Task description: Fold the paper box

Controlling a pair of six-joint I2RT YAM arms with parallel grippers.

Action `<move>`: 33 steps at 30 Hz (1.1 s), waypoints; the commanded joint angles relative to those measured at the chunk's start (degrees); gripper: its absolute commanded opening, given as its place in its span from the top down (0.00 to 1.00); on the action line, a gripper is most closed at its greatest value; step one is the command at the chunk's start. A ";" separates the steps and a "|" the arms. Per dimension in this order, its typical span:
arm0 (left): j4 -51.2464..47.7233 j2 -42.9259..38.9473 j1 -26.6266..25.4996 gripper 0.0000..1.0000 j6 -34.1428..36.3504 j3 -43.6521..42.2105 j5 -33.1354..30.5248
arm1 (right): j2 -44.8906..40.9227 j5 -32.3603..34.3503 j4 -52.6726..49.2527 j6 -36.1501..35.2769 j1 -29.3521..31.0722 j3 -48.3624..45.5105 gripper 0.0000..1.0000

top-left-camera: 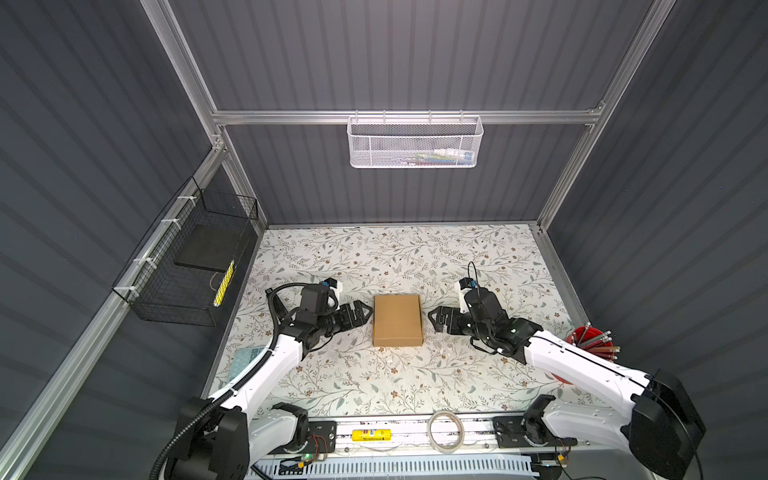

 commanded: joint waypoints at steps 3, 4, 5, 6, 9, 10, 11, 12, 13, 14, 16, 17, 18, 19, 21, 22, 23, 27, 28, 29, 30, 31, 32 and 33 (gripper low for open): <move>-2.64 -1.33 -0.13 0.00 2.60 2.26 -7.06 | -3.88 5.04 0.39 -2.30 -1.22 -2.04 0.01; -2.73 -1.59 -0.13 0.00 2.71 2.25 -8.06 | -4.43 5.70 0.34 -2.40 -1.42 -2.41 0.01; -2.82 -1.92 -0.13 0.00 2.97 2.33 -9.18 | -5.13 6.59 0.34 -2.63 -1.69 -2.91 0.01; -2.92 -2.18 -0.13 0.00 3.29 2.33 -10.39 | -5.90 7.20 0.26 -2.87 -1.93 -3.37 0.01; -3.01 -2.83 -0.13 0.00 5.69 2.60 -12.82 | -8.40 9.75 0.13 -3.71 -2.64 -4.92 0.01; -3.01 -3.12 -0.13 0.00 6.25 2.60 -13.82 | -9.29 10.55 0.19 -4.08 -2.82 -5.44 0.01; -2.93 -3.49 -0.13 0.00 6.85 2.56 -15.05 | -10.26 11.60 0.20 -4.48 -3.05 -5.91 0.01; -2.86 -3.89 -0.13 0.00 7.49 2.66 -16.36 | -11.39 12.66 0.22 -4.88 -3.25 -6.35 0.01; -2.84 -4.22 -0.11 0.00 8.02 2.69 -17.59 | -12.26 13.46 0.31 -5.25 -3.50 -6.81 0.01; -2.84 -4.58 -0.13 0.00 8.70 2.77 -18.99 | -13.31 14.36 0.47 -5.95 -3.71 -7.37 0.01; -2.75 -5.15 -0.13 0.00 10.26 2.90 -21.74 | -15.12 16.47 0.32 -6.51 -4.30 -8.12 0.01; -2.44 -5.42 -0.13 0.00 11.19 2.82 -23.36 | -15.93 17.78 0.07 -6.70 -4.67 -8.38 0.01; -1.96 -5.64 -0.13 0.00 11.95 2.65 -25.11 | -16.64 18.73 -0.28 -7.11 -4.95 -8.59 0.01; -1.58 -5.85 -0.13 0.00 12.53 2.47 -26.67 | -17.13 19.35 -0.64 -7.67 -5.35 -8.62 0.01; -0.47 -6.38 -0.17 0.00 13.59 2.10 -30.04 | -18.06 20.07 -1.53 -9.05 -6.29 -8.45 0.01; 0.22 -6.53 -0.13 0.00 14.23 1.92 -31.03 | -18.34 20.47 -1.94 -9.50 -6.56 -8.32 0.01; 0.99 -6.62 -0.13 0.00 14.82 1.74 -32.11 | -18.69 20.95 -2.26 -10.01 -6.92 -8.18 0.01; 4.04 -6.11 -0.10 0.00 16.62 1.05 -36.50 | -19.59 22.27 -2.90 -11.74 -7.93 -8.05 0.01; 5.25 -5.74 -0.13 0.00 17.15 0.54 -37.94 | -19.71 22.54 -2.91 -12.15 -8.14 -7.98 0.01; 6.87 -5.29 -0.04 0.00 17.91 -0.28 -39.43 | -19.81 23.00 -2.93 -12.38 -8.39 -7.95 0.01; 8.47 -4.84 -0.04 0.00 18.63 -1.04 -40.87 | -19.96 23.40 -2.76 -12.66 -8.59 -7.93 0.01; 9.96 -4.44 -0.04 0.00 19.25 -1.71 -42.09 | -20.03 23.67 -2.70 -12.85 -8.79 -7.96 0.01; 11.74 -3.87 -0.04 0.00 20.03 -2.56 -43.43 | -20.20 23.93 -2.56 -13.18 -8.95 -8.01 0.01; 13.76 -3.39 -0.04 0.00 20.82 -3.46 -45.01 | -20.37 23.94 -2.38 -13.65 -9.10 -8.08 0.01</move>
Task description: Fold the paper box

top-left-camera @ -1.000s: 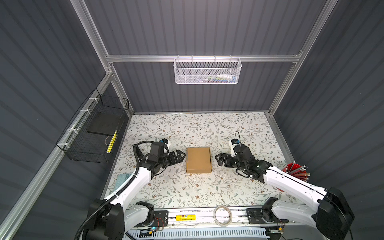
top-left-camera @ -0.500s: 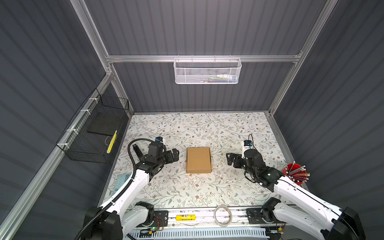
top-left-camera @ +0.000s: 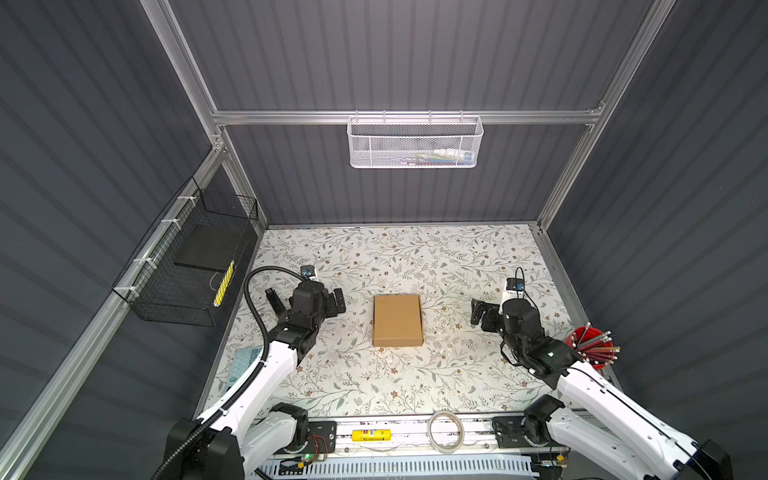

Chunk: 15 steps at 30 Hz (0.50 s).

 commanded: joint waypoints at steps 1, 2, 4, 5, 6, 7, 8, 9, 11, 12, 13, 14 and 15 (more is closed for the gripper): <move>7.74 1.84 -0.04 0.00 4.61 -3.37 -7.74 | -0.90 2.21 -0.18 -2.44 -0.66 -0.11 0.01; 9.67 2.47 -0.04 0.00 5.16 -4.16 -9.37 | -1.08 2.10 0.28 -3.08 -0.73 -0.39 0.01; 12.95 4.13 -0.04 0.00 5.37 -5.11 -12.52 | -1.42 2.19 1.06 -4.19 -0.89 -0.64 0.01; 14.95 5.12 0.04 0.00 6.48 -5.54 -13.41 | -1.60 2.12 1.54 -4.73 -0.97 -0.83 0.01; 17.00 6.35 0.05 0.00 7.74 -5.83 -14.44 | -1.76 2.21 1.98 -5.35 -1.10 -0.90 0.01; 18.58 7.34 0.09 0.00 8.55 -6.01 -15.34 | -1.87 2.29 2.33 -5.98 -1.05 -1.02 0.01; 20.78 8.56 0.20 0.00 9.79 -6.36 -16.03 | -2.03 2.50 2.72 -6.58 -1.19 -1.15 0.01; 23.47 9.82 0.38 0.00 11.08 -6.90 -16.11 | -2.13 2.68 3.09 -7.11 -1.26 -1.21 0.01; 29.50 12.42 0.66 0.00 13.53 -8.24 -15.70 | -2.16 2.87 4.35 -8.20 -1.57 -1.61 0.01; 32.98 13.89 0.87 0.00 14.41 -9.13 -15.27 | -2.14 2.85 5.15 -8.72 -1.72 -1.78 0.01; 35.74 15.10 1.15 0.00 14.79 -9.79 -14.94 | -2.05 2.78 5.67 -9.09 -1.96 -1.95 0.01; 38.60 16.77 1.62 0.00 14.85 -10.41 -14.51 | -1.90 2.60 6.26 -9.49 -2.22 -2.06 0.01; 40.89 18.26 2.16 0.00 14.85 -10.87 -14.02 | -1.71 2.40 6.75 -9.89 -2.53 -2.10 0.01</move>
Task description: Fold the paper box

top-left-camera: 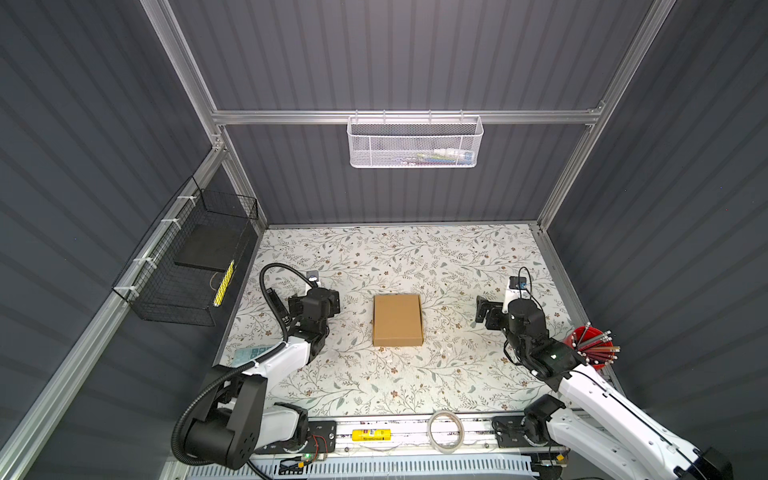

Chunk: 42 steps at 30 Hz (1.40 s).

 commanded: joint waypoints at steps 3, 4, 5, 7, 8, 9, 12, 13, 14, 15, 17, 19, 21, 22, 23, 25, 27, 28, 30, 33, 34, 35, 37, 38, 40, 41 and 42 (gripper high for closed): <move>16.78 6.32 2.76 0.00 3.39 -2.71 0.24 | 0.73 0.36 2.69 -3.80 -1.58 -0.06 0.01; 18.26 7.12 3.42 0.00 3.79 -3.12 1.14 | 0.92 0.42 2.72 -4.31 -1.81 0.22 0.01; 19.66 8.11 4.00 0.00 3.95 -3.44 1.78 | 1.19 0.35 2.85 -4.80 -2.16 0.34 0.01; 22.36 9.89 5.43 0.00 4.17 -4.19 3.90 | 1.71 0.23 3.29 -5.48 -3.01 0.39 0.01; 24.10 10.61 6.07 0.00 4.42 -4.63 5.31 | 2.06 0.04 3.61 -5.80 -3.54 0.32 0.01; 25.05 10.89 6.48 0.00 4.90 -4.85 5.86 | 2.41 -0.30 3.88 -6.06 -4.15 0.38 0.01; 28.92 11.82 8.40 0.00 5.44 -6.01 9.07 | 3.61 -1.49 5.03 -6.93 -5.53 0.50 0.01; 30.50 12.52 9.11 0.00 5.20 -6.48 10.08 | 4.12 -1.77 5.32 -7.19 -5.81 0.64 0.01; 32.06 13.54 9.87 0.00 4.93 -6.90 10.83 | 4.73 -1.93 5.60 -7.55 -6.24 0.79 0.01; 33.71 14.52 10.39 0.00 4.46 -7.33 10.96 | 5.43 -1.93 5.86 -7.88 -6.62 0.94 0.01; 36.68 16.06 11.37 0.00 4.02 -8.09 12.89 | 6.58 -1.96 6.73 -8.80 -7.31 1.35 0.01; 38.55 17.59 11.77 0.00 3.76 -8.38 13.82 | 7.61 -2.11 7.88 -10.27 -7.86 1.64 0.01; 40.41 19.91 12.09 0.00 3.66 -8.21 14.41 | 8.69 -2.11 9.40 -11.82 -8.81 1.64 0.01; 41.22 21.06 12.14 0.00 3.74 -8.12 14.59 | 9.08 -2.14 9.95 -12.35 -9.12 1.67 0.01; 43.25 22.30 12.22 0.00 4.06 -8.04 14.83 | 9.61 -2.30 10.83 -12.89 -9.66 1.50 0.01; 40.25 21.44 12.38 0.00 4.02 -7.40 15.69 | 10.58 -2.67 12.57 -13.75 -10.81 1.05 0.01; 38.31 21.53 12.51 0.00 4.13 -6.33 16.63 | 12.01 -3.46 15.06 -14.29 -12.49 0.22 0.01; 38.21 21.88 12.57 0.00 4.35 -5.85 17.09 | 12.78 -3.82 15.98 -14.28 -13.34 0.00 0.01; 34.65 21.78 12.58 0.00 4.45 -4.19 17.52 | 14.75 -4.65 18.04 -14.47 -14.99 -0.46 0.01; 29.10 22.15 12.58 0.00 4.45 -0.93 17.30 | 17.83 -5.05 21.35 -14.90 -16.89 -0.84 0.01; 26.59 22.42 12.58 0.00 4.32 0.46 16.80 | 18.67 -5.41 22.46 -15.03 -17.71 -1.06 0.01; 26.27 22.31 12.58 0.00 4.27 0.54 16.93 | 19.61 -5.45 23.45 -15.01 -18.39 -1.13 0.01; 26.59 22.36 12.58 0.00 4.32 0.46 16.89 | 21.90 -5.70 25.05 -14.90 -19.64 -1.03 0.01; 26.52 22.39 12.58 0.00 4.28 0.49 16.86 | 22.65 -6.11 25.84 -14.97 -20.28 -1.00 0.01; 26.58 22.38 12.58 0.00 4.27 0.50 16.80 | 23.97 -6.87 27.18 -15.45 -21.01 -1.00 0.01; 26.58 22.36 12.58 0.00 4.28 0.49 16.79 | 24.58 -7.20 27.69 -15.59 -21.38 -0.94 0.01; 26.58 22.39 12.58 0.00 4.27 0.46 16.73 | 25.14 -7.48 28.20 -15.82 -21.65 -0.83 0.01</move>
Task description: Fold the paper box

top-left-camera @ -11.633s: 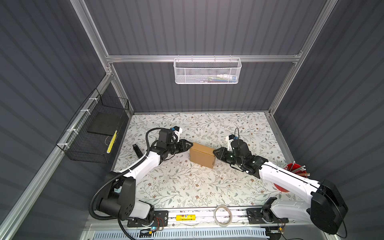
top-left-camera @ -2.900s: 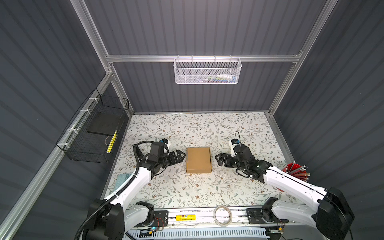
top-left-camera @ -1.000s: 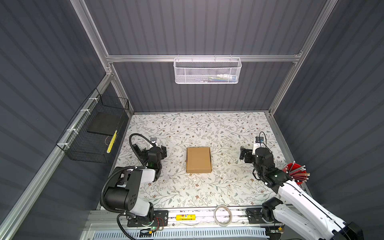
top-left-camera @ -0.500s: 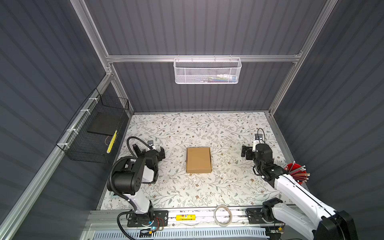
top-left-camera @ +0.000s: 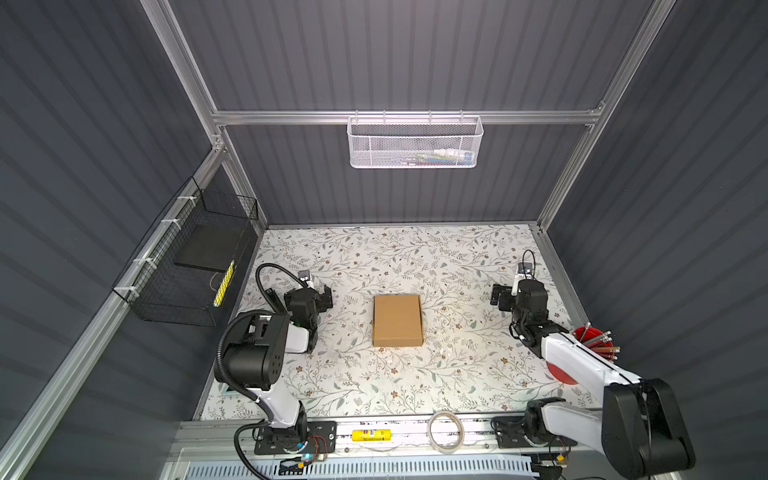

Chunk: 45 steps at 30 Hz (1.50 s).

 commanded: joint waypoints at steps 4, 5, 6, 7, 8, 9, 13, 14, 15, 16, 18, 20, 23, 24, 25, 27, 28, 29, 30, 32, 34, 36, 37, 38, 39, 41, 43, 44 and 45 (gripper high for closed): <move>-1.04 0.92 0.40 0.00 0.40 0.50 0.20 | 3.38 -1.68 8.19 -2.05 -1.59 -0.83 0.01; -1.05 0.91 0.40 0.00 0.40 0.51 0.24 | 3.89 -2.00 9.23 -2.27 -1.81 -0.94 0.01; -1.04 0.91 0.40 0.00 0.43 0.52 0.19 | 4.27 -2.36 10.17 -2.53 -1.98 -1.12 0.01; -1.05 0.89 0.40 0.00 0.43 0.52 0.16 | 4.78 -2.51 11.41 -2.82 -2.17 -1.45 0.01; -1.04 0.89 0.40 0.00 0.43 0.51 0.23 | 5.19 -2.61 12.63 -3.01 -2.30 -1.66 0.01; -1.04 0.91 0.40 0.00 0.43 0.52 0.23 | 5.83 -2.75 13.64 -3.11 -2.48 -1.88 0.01; -1.04 0.91 0.40 0.00 0.43 0.52 0.25 | 8.29 -3.07 18.70 -3.36 -2.87 -2.72 0.01; -1.04 0.90 0.40 0.00 0.43 0.52 0.23 | 8.98 -3.22 19.99 -3.49 -2.94 -2.80 0.01; -1.04 0.91 0.40 0.00 0.43 0.52 0.24 | 9.31 -3.23 20.36 -3.83 -2.96 -2.74 0.01; -1.04 0.92 0.40 0.00 0.43 0.52 0.23 | 9.46 -3.23 20.34 -3.99 -3.01 -2.56 0.01; -1.04 0.92 0.40 0.00 0.43 0.52 0.17 | 10.24 -2.96 22.45 -4.23 -3.21 -2.97 0.01; -1.04 0.92 0.40 0.00 0.43 0.52 0.25 | 11.19 -2.99 23.59 -4.25 -3.36 -3.16 0.01; -1.04 0.91 0.40 0.00 0.41 0.52 0.18 | 12.18 -3.10 25.85 -4.34 -3.56 -3.74 0.01; -1.08 0.92 0.40 0.00 0.43 0.52 0.21 | 12.37 -2.95 26.54 -4.28 -3.66 -4.02 0.01; -1.05 0.92 0.40 0.00 0.41 0.55 0.25 | 12.33 -2.89 26.68 -4.04 -3.79 -4.12 0.01; -1.05 0.92 0.36 0.00 0.43 0.57 0.25 | 12.15 -2.87 27.41 -3.82 -3.97 -4.59 0.01; -1.04 0.92 0.40 0.00 0.43 0.52 0.17 | 12.15 -2.92 28.11 -3.76 -4.06 -5.03 0.01; -1.04 0.92 0.40 0.00 0.42 0.52 0.25 | 12.07 -2.99 28.59 -3.56 -4.19 -5.37 0.01; -1.06 0.90 0.40 0.00 0.43 0.52 0.20 | 11.98 -3.14 28.92 -3.43 -4.40 -5.56 0.01; -1.07 0.92 0.40 0.00 0.47 0.52 0.24 | 12.02 -3.93 29.93 -3.04 -4.87 -6.09 0.01; -1.04 0.92 0.40 0.00 0.43 0.52 0.17 | 11.87 -4.02 30.12 -2.76 -5.14 -6.38 0.01; -1.05 0.92 0.40 0.00 0.42 0.52 0.22 | 11.89 -4.18 30.71 -2.54 -5.32 -6.66 0.01; -1.04 0.92 0.40 0.00 0.43 0.52 0.17 | 11.78 -4.44 30.93 -2.35 -5.49 -6.82 0.01; -1.09 0.90 0.40 0.00 0.43 0.52 0.17 | 11.72 -4.76 31.08 -2.24 -5.68 -6.97 0.01; -1.05 0.88 0.40 0.00 0.43 0.52 0.19 | 11.72 -5.10 31.33 -2.07 -5.86 -7.11 0.01; -1.09 0.92 0.36 0.00 0.36 0.52 0.13 | 11.71 -6.30 32.24 -1.67 -6.37 -7.70 0.01; -1.04 0.90 0.40 0.00 0.43 0.52 0.17 | 11.80 -7.36 33.37 -1.28 -6.90 -8.37 0.01; -1.04 0.92 0.40 0.00 0.43 0.52 0.25 | 11.93 -7.63 34.01 -1.11 -7.13 -8.64 0.01; -1.04 0.92 0.40 0.00 0.43 0.52 0.17 | 12.10 -7.76 34.65 -0.90 -7.33 -8.99 0.01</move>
